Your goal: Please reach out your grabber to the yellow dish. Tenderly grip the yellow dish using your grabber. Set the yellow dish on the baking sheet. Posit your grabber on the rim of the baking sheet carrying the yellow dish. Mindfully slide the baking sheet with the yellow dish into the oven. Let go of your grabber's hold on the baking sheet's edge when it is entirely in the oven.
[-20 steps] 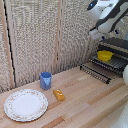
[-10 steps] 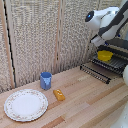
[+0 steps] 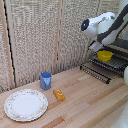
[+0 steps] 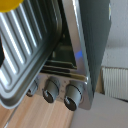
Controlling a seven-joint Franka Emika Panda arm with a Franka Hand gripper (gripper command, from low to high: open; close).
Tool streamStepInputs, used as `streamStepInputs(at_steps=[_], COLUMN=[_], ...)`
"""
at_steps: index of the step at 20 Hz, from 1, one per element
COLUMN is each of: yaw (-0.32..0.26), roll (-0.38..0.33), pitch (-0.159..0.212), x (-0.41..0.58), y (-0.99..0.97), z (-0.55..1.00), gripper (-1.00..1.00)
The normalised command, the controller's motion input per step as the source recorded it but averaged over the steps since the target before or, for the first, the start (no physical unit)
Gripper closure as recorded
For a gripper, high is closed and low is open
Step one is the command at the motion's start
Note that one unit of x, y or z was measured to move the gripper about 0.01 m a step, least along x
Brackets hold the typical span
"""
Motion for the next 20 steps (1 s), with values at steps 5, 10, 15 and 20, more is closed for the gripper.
streamStepInputs(at_steps=[5, 10, 15, 20], yaw=[0.221, 0.208, 0.148, 0.081], roll=[-0.119, -0.194, -0.258, -0.321], pitch=[0.056, 0.113, 0.221, 0.243], x=[0.422, 0.268, 0.026, -0.002], y=[0.38, 0.24, 0.15, 0.12], z=[-0.36, -0.46, -0.35, -0.13], gripper=[-1.0, -1.0, -1.0, -1.0])
